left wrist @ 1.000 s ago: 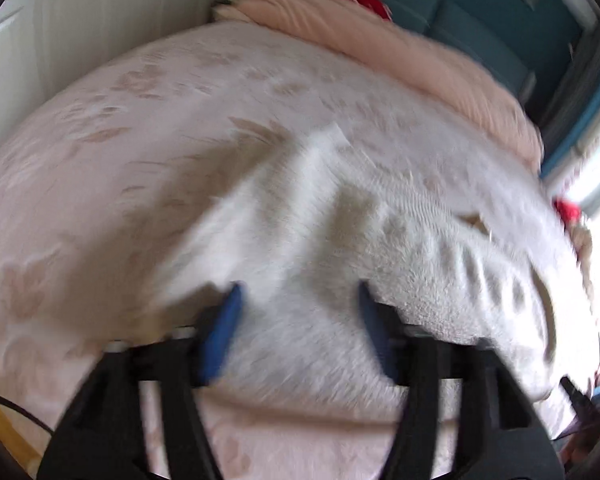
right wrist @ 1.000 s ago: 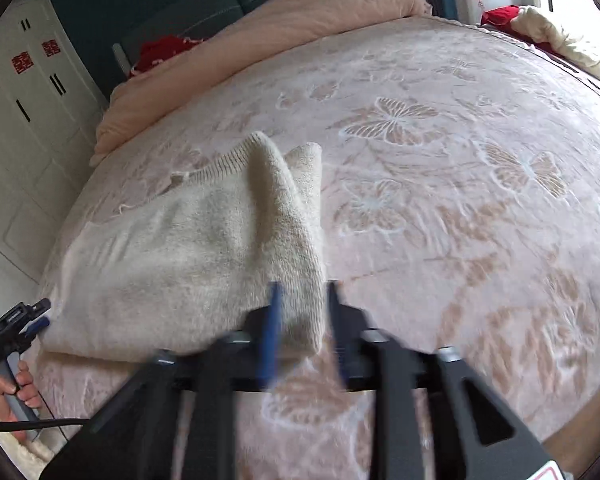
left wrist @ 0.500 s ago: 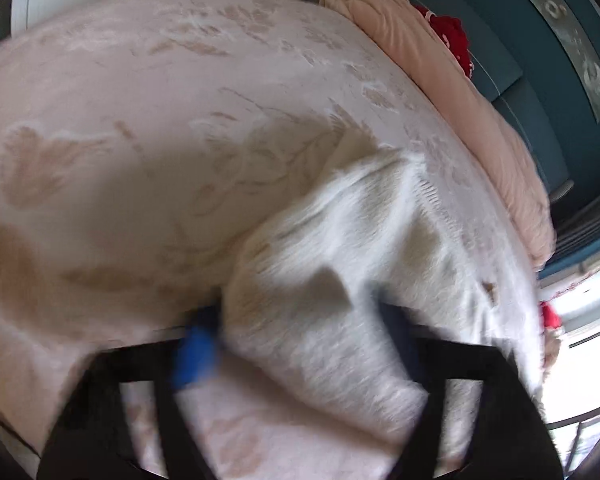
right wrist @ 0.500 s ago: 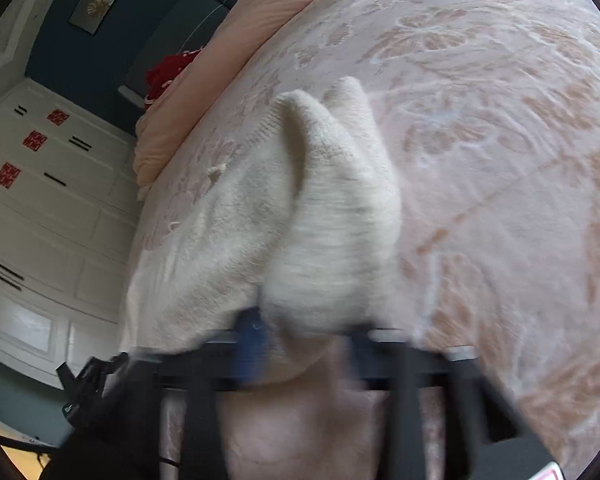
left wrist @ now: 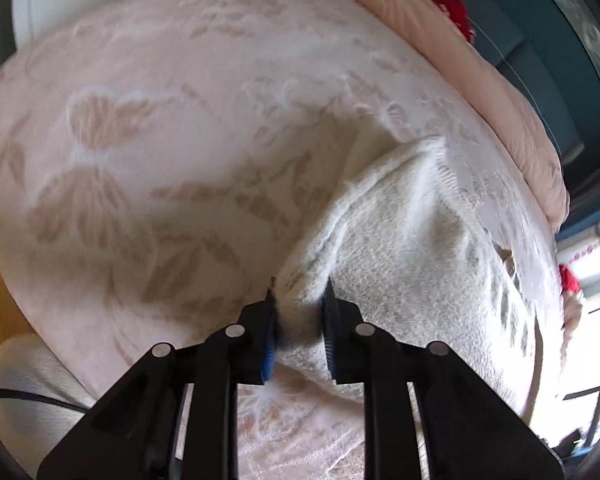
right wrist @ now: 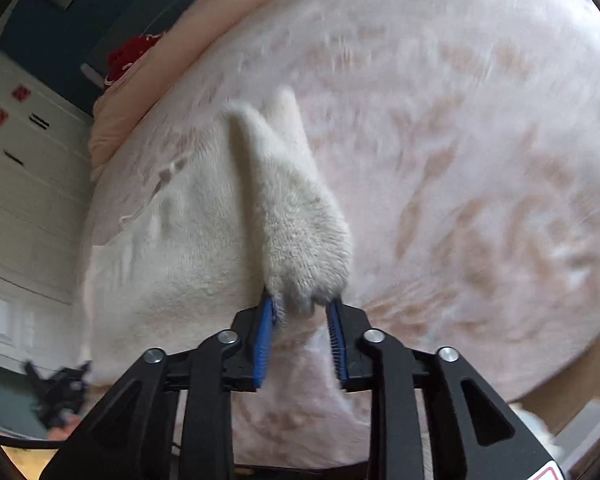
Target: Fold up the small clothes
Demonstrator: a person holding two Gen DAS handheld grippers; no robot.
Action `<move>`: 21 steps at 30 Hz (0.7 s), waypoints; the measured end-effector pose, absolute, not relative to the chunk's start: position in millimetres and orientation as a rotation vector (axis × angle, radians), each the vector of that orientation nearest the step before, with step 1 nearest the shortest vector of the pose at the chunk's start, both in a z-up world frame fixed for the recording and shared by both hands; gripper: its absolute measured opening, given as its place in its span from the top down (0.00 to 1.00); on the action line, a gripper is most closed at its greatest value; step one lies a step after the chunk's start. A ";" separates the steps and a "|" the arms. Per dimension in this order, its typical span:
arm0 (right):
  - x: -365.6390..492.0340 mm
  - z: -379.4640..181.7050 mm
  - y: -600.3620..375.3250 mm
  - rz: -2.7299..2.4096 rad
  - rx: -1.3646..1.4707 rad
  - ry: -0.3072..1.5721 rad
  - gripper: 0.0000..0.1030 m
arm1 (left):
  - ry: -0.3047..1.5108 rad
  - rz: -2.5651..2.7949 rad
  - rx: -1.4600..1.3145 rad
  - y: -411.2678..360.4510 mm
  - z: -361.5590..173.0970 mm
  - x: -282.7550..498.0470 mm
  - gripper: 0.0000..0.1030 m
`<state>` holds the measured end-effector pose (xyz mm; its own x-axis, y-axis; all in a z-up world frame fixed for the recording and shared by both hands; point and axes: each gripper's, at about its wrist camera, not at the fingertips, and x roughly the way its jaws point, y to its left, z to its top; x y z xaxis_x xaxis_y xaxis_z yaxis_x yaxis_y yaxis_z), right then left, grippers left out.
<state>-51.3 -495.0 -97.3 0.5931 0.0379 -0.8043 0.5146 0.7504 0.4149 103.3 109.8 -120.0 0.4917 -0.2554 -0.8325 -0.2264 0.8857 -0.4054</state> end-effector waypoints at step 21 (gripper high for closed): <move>146.1 -105.2 -340.5 0.074 0.376 0.930 1.00 | 1.047 -0.043 -0.480 111.0 -134.4 117.1 0.60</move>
